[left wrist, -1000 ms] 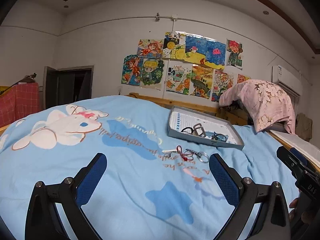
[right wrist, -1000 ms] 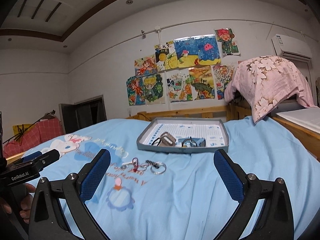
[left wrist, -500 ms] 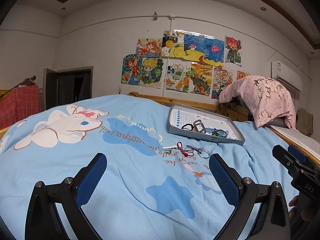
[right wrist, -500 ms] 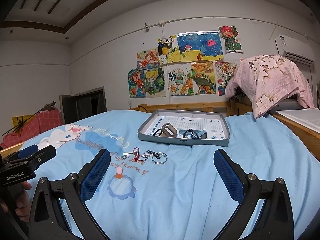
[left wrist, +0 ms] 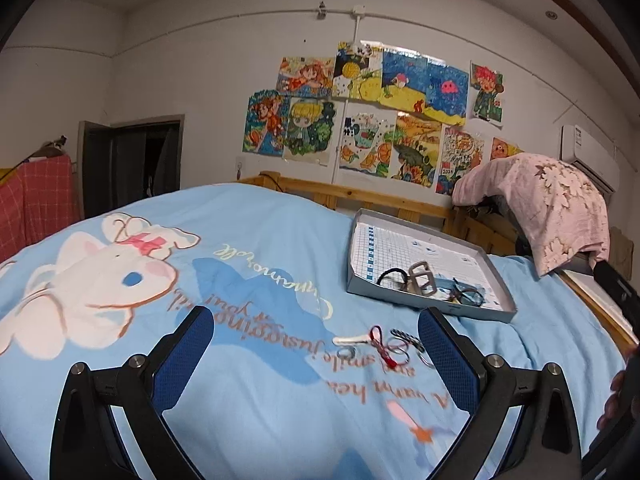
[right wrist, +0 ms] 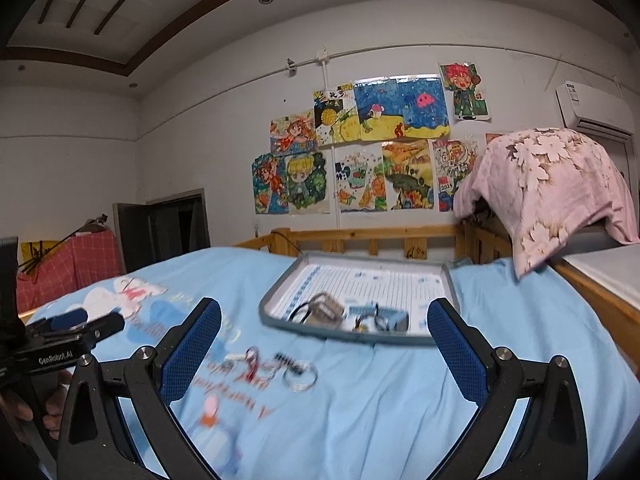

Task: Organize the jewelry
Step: 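Move left tool to the small silver ring while right tool reaches the large key ring, then grasp the small silver ring with left tool while right tool grasps the large silver ring, then carry both rings over the grey tray and open both tools to drop them, then lift both open tools out of the tray back over the bed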

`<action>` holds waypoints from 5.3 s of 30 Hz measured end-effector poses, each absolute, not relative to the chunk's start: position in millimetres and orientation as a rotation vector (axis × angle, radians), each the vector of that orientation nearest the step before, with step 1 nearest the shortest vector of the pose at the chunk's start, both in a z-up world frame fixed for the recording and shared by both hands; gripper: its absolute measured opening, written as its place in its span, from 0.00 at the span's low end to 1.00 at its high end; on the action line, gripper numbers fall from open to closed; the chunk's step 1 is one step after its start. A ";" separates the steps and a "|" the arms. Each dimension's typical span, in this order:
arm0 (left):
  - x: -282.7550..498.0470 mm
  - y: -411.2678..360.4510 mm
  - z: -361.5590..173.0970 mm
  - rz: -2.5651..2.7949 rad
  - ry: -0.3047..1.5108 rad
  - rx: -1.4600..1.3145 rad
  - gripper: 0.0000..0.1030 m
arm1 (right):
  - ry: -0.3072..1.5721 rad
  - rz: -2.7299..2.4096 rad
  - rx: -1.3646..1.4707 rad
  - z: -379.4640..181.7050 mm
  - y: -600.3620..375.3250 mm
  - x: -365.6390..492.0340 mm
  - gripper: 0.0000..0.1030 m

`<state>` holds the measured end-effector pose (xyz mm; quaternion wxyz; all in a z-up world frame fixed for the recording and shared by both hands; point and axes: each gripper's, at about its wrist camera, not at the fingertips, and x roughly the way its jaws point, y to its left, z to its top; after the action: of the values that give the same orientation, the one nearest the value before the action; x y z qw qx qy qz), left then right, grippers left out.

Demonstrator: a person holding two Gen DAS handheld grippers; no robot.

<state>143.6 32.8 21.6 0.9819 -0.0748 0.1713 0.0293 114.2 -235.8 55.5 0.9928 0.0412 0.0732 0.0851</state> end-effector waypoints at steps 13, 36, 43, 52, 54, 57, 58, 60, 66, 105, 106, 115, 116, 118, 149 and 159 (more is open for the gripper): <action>249.8 46.1 -16.1 -0.064 0.521 -0.103 1.00 | 0.272 0.217 0.114 23.6 -223.7 229.7 0.98; 266.2 18.8 -74.4 -0.347 0.665 -0.036 0.33 | 0.595 0.469 -0.035 -58.7 -166.0 267.9 0.37; 275.2 15.2 -85.6 -0.322 0.734 -0.019 0.29 | 0.654 0.477 -0.048 -68.8 -159.4 271.0 0.31; 287.0 9.8 -94.6 -0.291 0.785 0.001 0.19 | 0.730 0.474 -0.054 -84.2 -151.0 282.4 0.25; 285.6 10.1 -94.2 -0.293 0.778 -0.001 0.19 | 0.739 0.476 -0.060 -85.8 -147.8 284.0 0.23; 280.4 10.5 -93.2 -0.300 0.758 -0.001 0.19 | 0.731 0.486 -0.070 -84.6 -144.1 280.1 0.11; 277.9 10.7 -92.5 -0.304 0.748 -0.001 0.19 | 0.728 0.492 -0.076 -84.4 -142.4 279.0 0.08; 275.3 9.9 -90.7 -0.311 0.736 0.002 0.19 | 0.724 0.499 -0.089 -84.7 -139.5 276.8 0.06; 269.2 7.6 -84.9 -0.324 0.706 0.016 0.19 | 0.693 0.513 -0.103 -77.5 -138.7 271.0 0.05; 411.7 -50.8 -43.2 -0.221 0.655 0.007 0.19 | 0.509 0.310 -0.025 -37.1 -202.6 386.2 0.05; 411.6 -50.8 -44.1 -0.220 0.658 0.008 0.19 | 0.518 0.308 -0.023 -39.8 -201.6 388.1 0.05; 405.8 -44.9 -39.8 -0.220 0.628 -0.021 0.47 | 0.530 0.288 -0.047 -42.6 -195.2 388.3 0.06; 403.1 -43.9 -37.8 -0.219 0.613 -0.025 0.51 | 0.530 0.287 -0.046 -42.2 -195.7 386.7 0.06; 399.5 -42.3 -34.6 -0.208 0.592 -0.029 0.58 | 0.530 0.283 -0.042 -41.6 -196.7 386.5 0.06; 169.6 12.0 48.1 -0.028 0.282 -0.167 1.00 | 0.161 0.195 0.149 50.0 -227.4 193.0 0.99; 89.2 27.0 35.4 -0.005 0.254 -0.177 1.00 | 0.150 0.208 0.145 34.5 -216.6 114.2 0.99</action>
<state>89.2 27.0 35.4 0.9880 -0.0882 0.1267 -0.0027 114.2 -216.6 34.5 0.9892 0.0721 0.0748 0.1037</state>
